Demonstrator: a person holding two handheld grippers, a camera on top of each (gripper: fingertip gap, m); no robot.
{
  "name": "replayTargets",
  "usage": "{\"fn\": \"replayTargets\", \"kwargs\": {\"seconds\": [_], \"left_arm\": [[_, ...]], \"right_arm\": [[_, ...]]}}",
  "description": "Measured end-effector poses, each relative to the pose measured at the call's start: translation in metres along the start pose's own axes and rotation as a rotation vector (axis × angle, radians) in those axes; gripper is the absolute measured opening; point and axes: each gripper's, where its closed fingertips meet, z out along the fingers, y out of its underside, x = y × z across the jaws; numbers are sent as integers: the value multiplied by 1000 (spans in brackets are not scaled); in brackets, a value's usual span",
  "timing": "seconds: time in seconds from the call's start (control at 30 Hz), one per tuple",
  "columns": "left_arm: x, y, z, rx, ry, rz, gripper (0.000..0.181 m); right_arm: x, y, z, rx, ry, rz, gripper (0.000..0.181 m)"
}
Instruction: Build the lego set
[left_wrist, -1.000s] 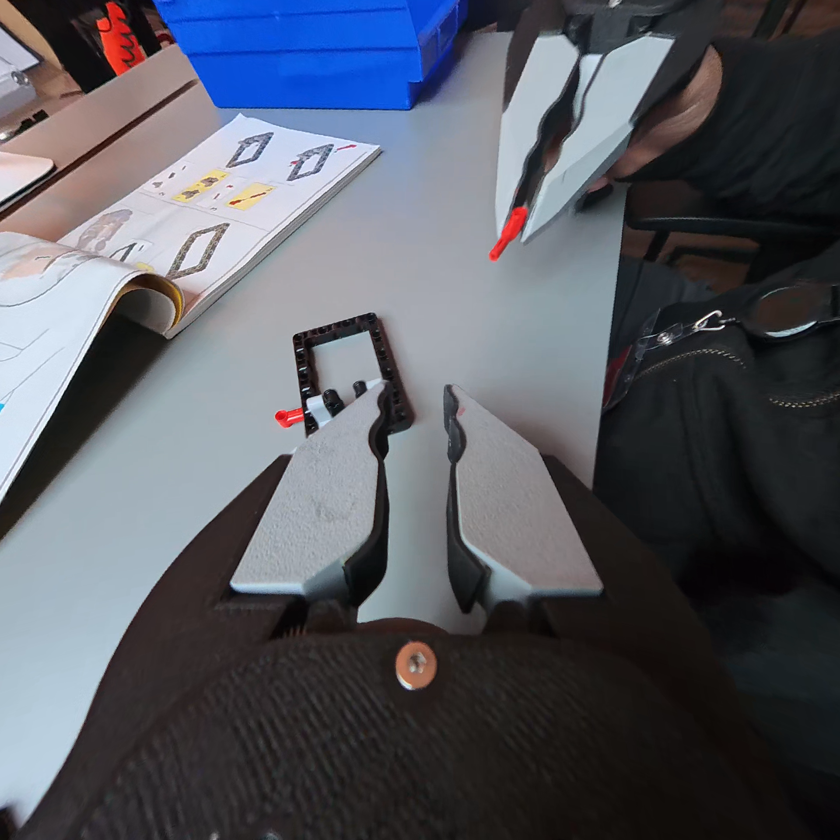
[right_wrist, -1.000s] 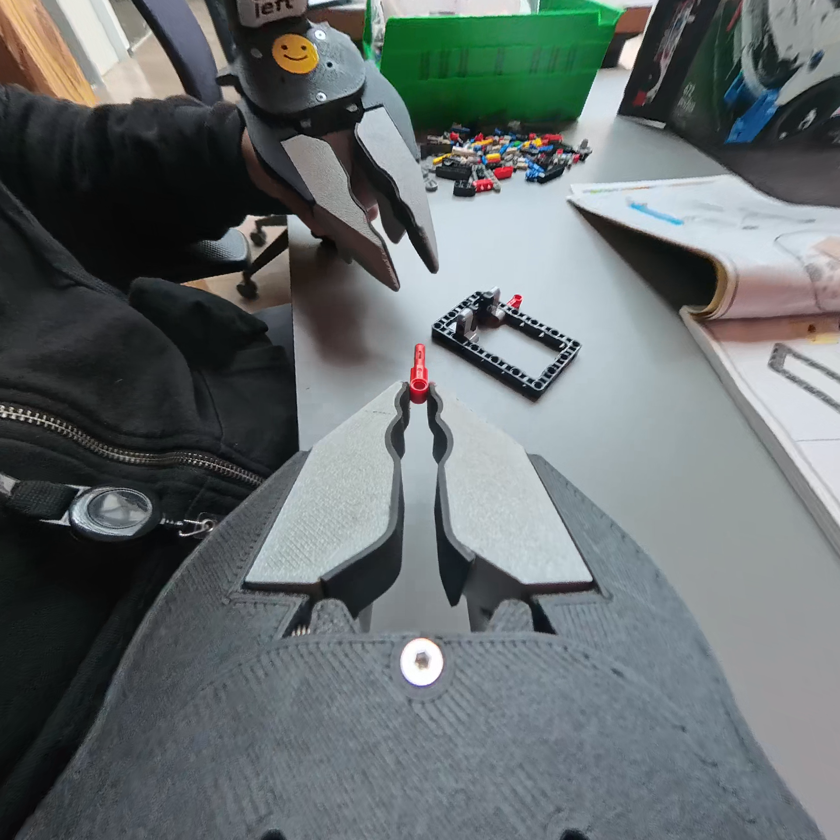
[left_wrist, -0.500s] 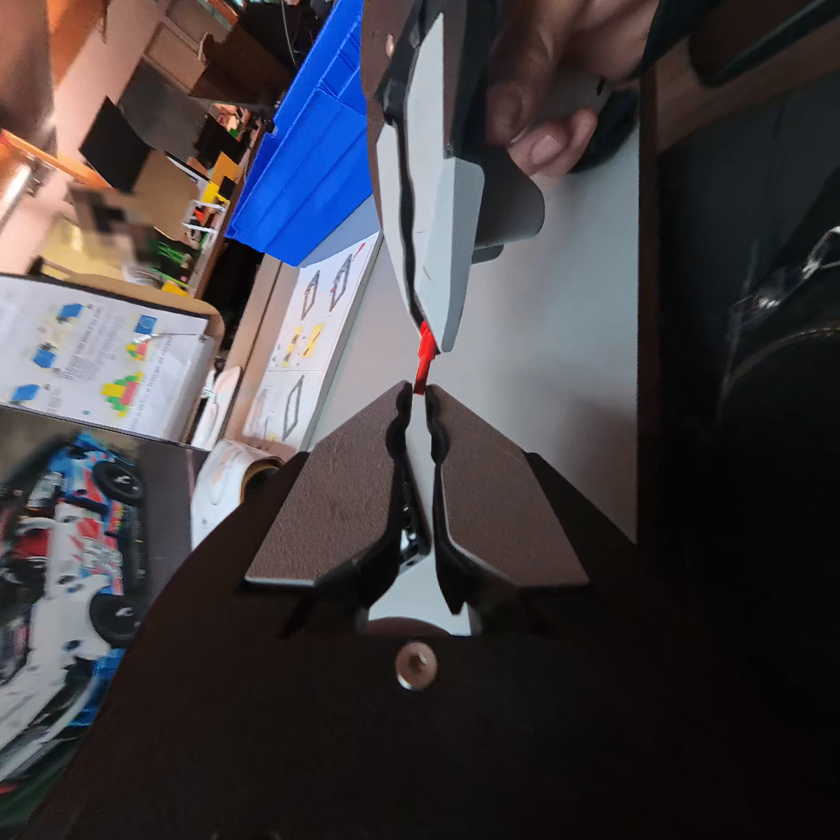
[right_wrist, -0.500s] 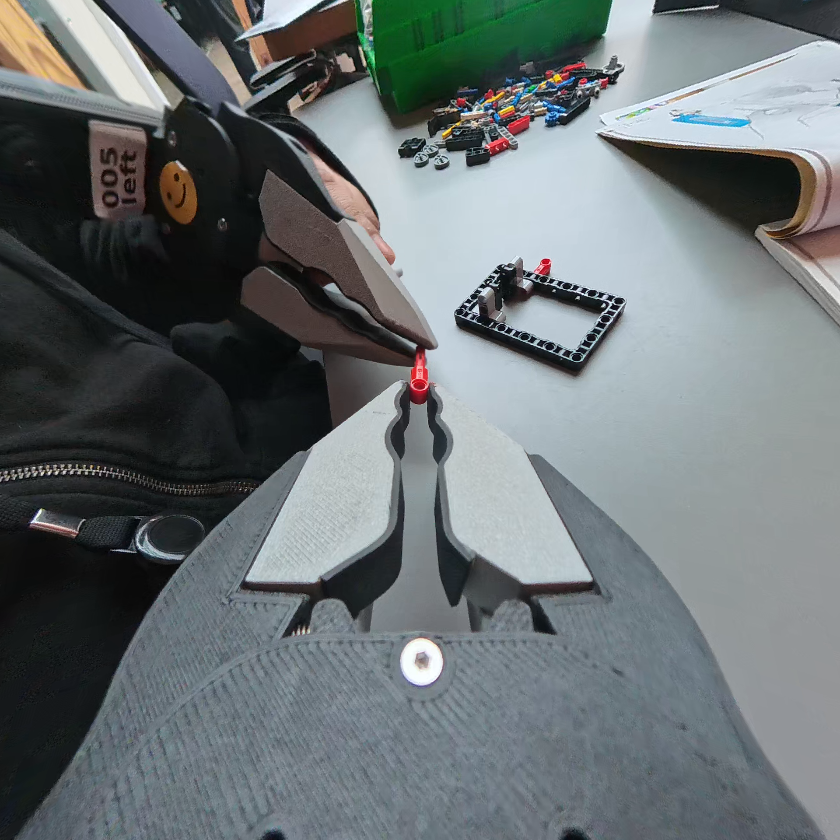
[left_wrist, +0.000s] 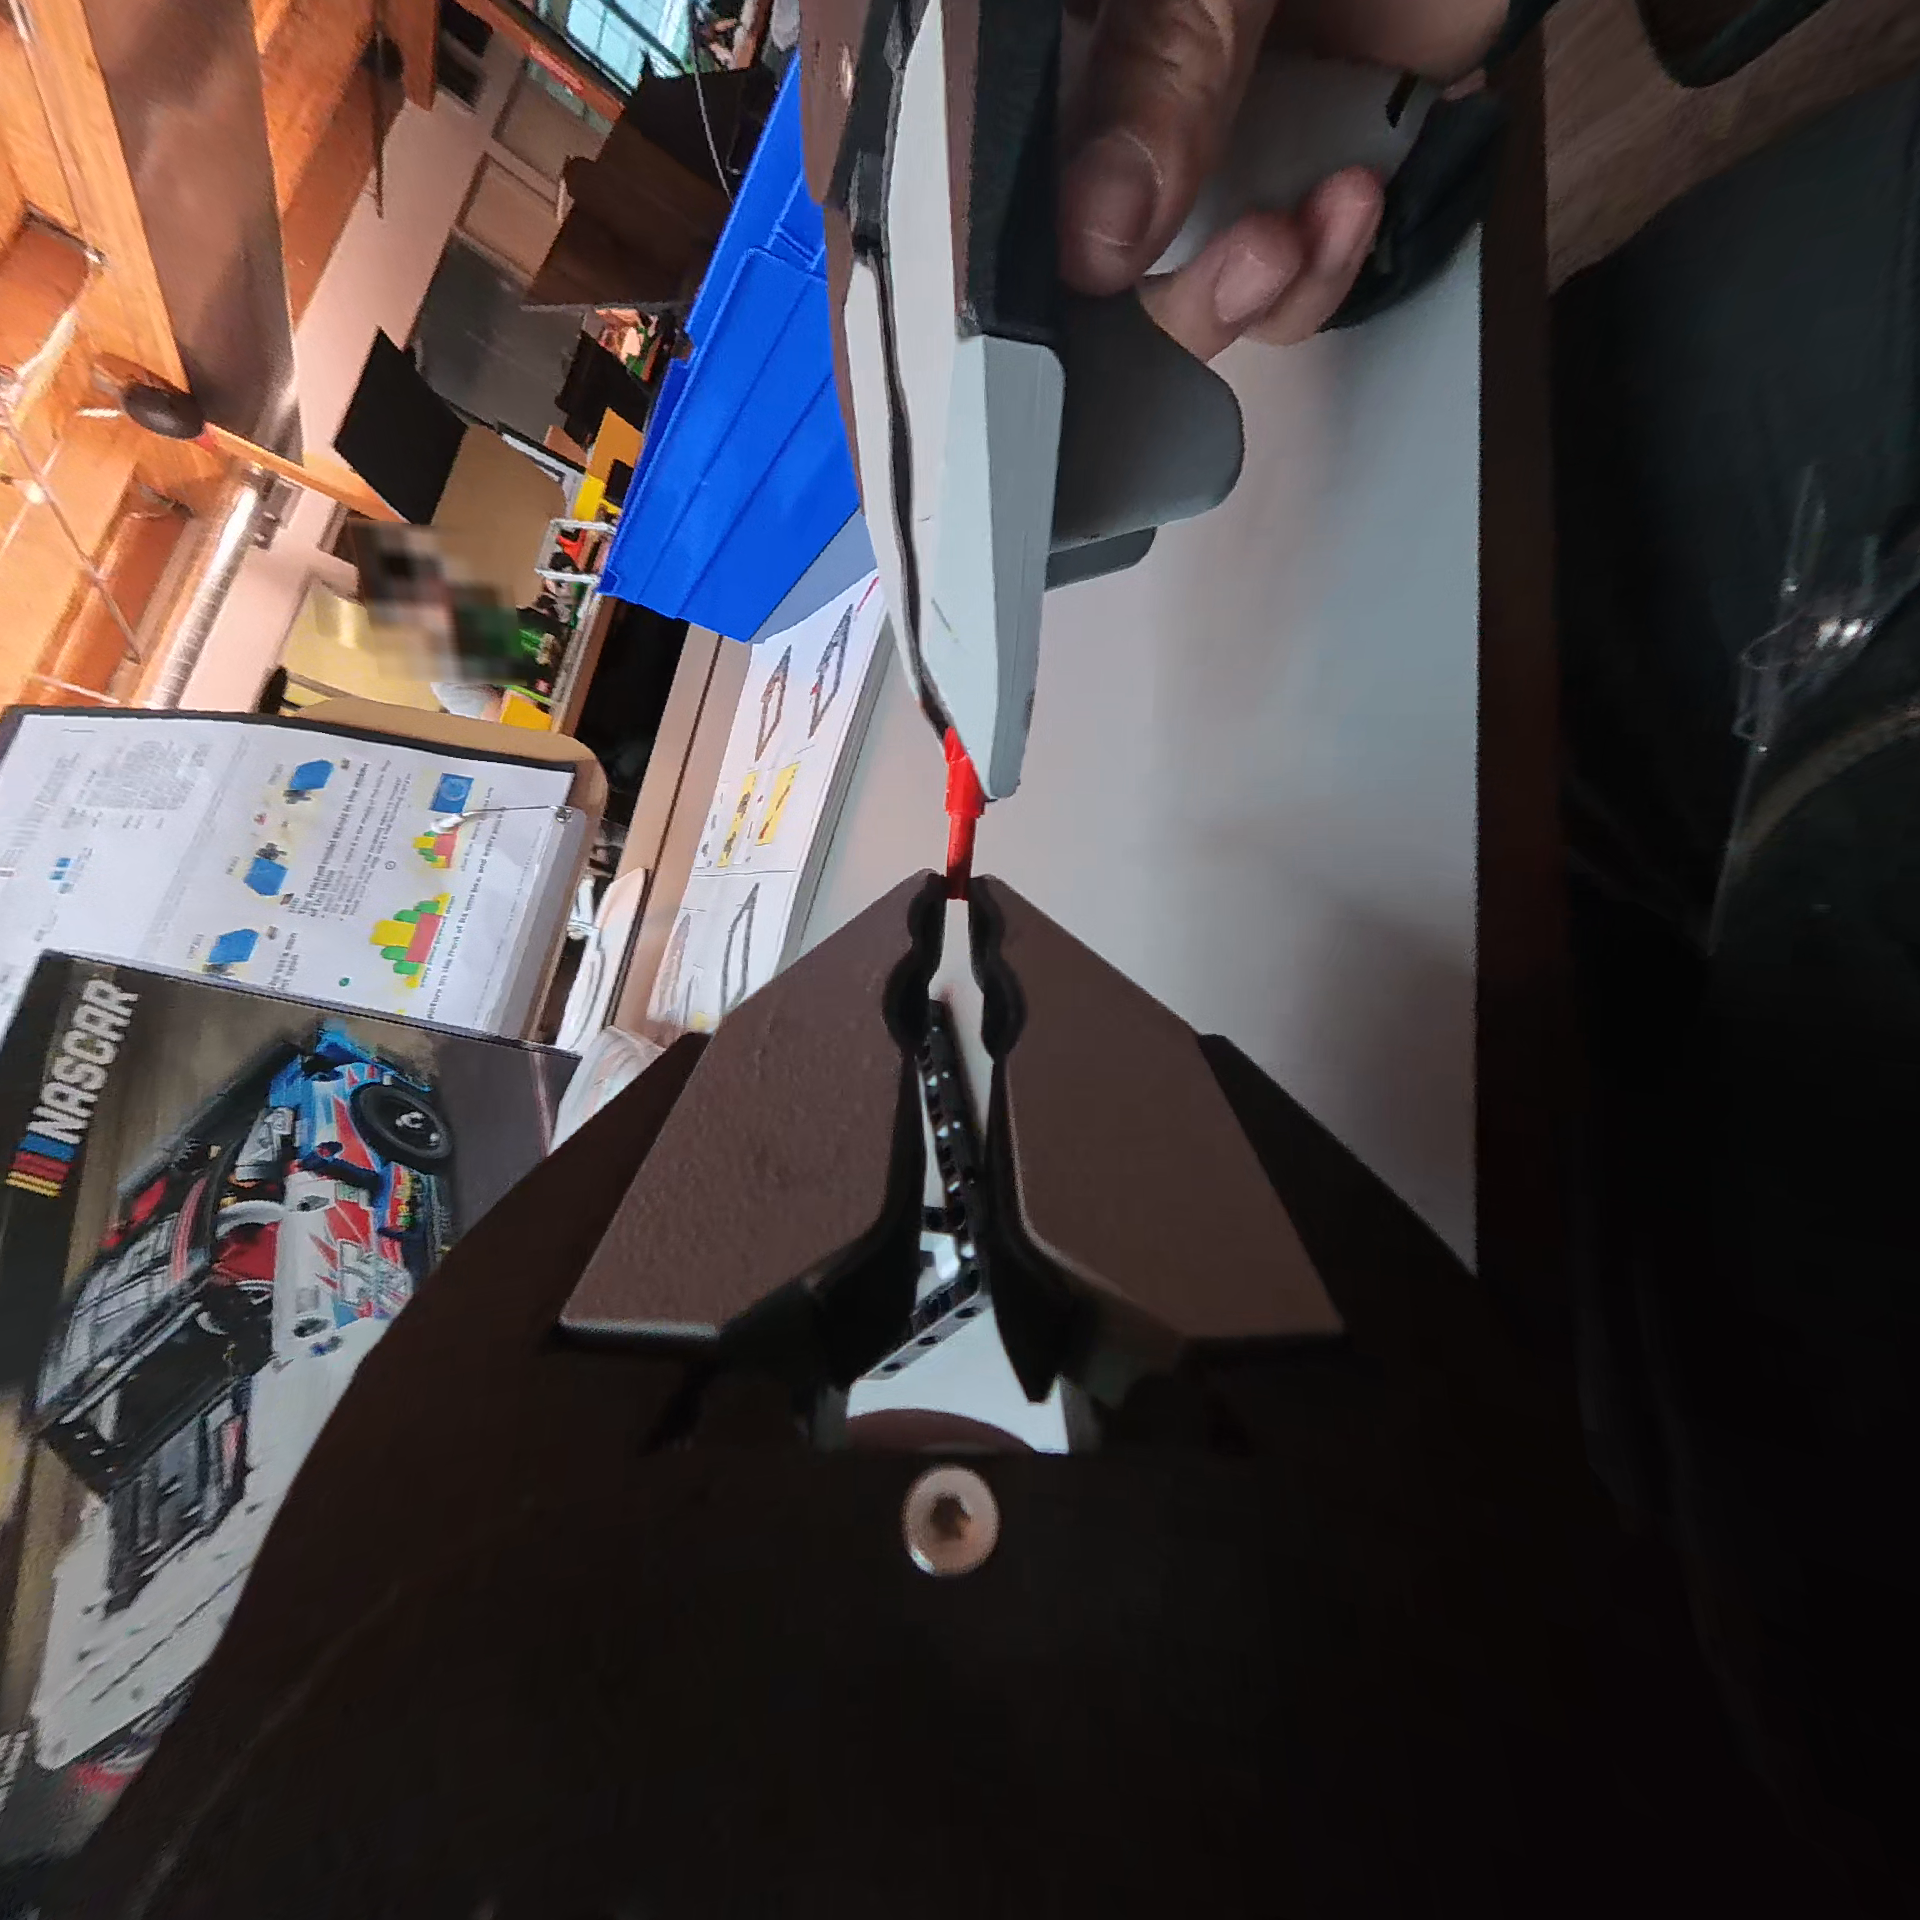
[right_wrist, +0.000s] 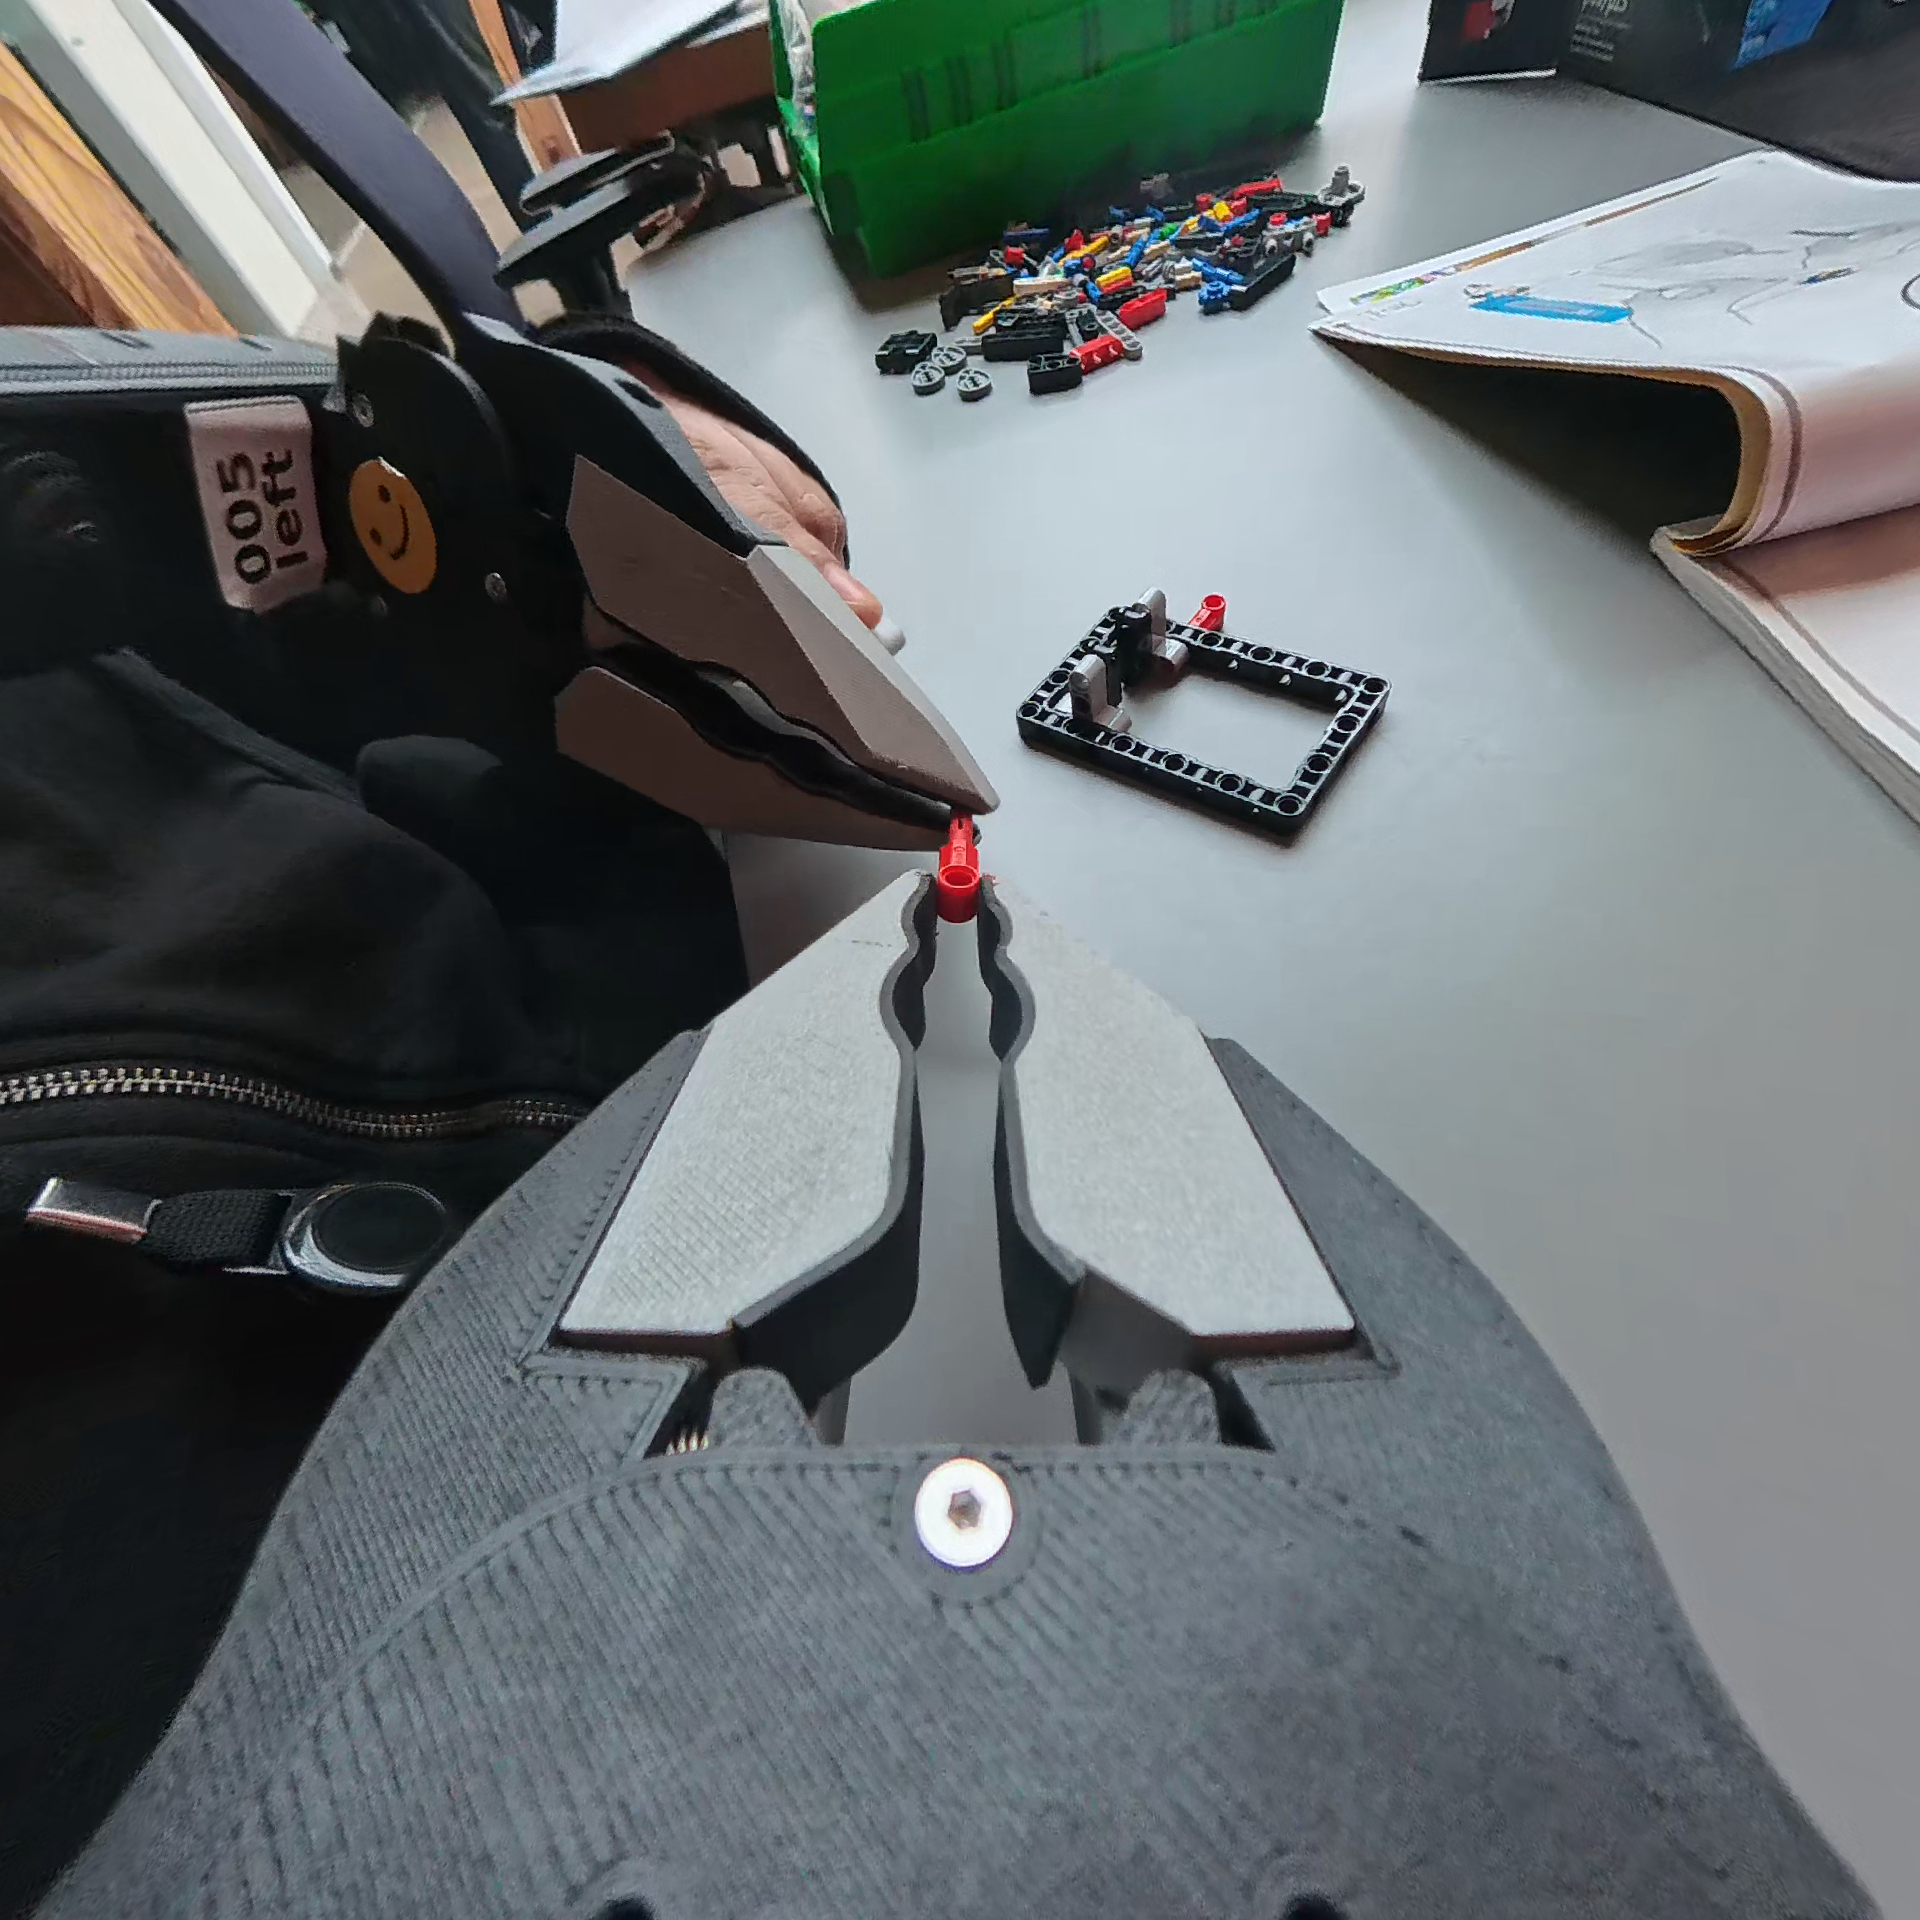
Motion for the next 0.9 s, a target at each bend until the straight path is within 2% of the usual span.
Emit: {"fn": "replayTargets", "kwargs": {"seconds": [0.23,0.33,0.5,0.63,0.7,0.77,0.83,0.9], "left_arm": [[4,3,-2,1,-31,156,2],[1,-1,-3,12,-47,153,3],[1,0,-4,10,-48,130,3],[2,-1,-4,29,-29,51,3],[4,1,-4,25,40,-69,5],[-4,7,-9,20,73,-199,17],[-20,21,-19,16,42,-292,19],[-36,50,-29,-45,-14,-353,18]], "right_arm": [[0,-1,2,-37,99,-140,12],[-1,1,4,-62,106,-165,5],[-1,3,6,-64,127,-182,5],[-1,4,5,-62,122,-167,5],[2,5,4,-65,124,-156,5],[13,4,-4,-60,163,-156,5],[25,-2,-19,-16,197,-151,5],[37,-7,-38,46,235,-163,5]]}}
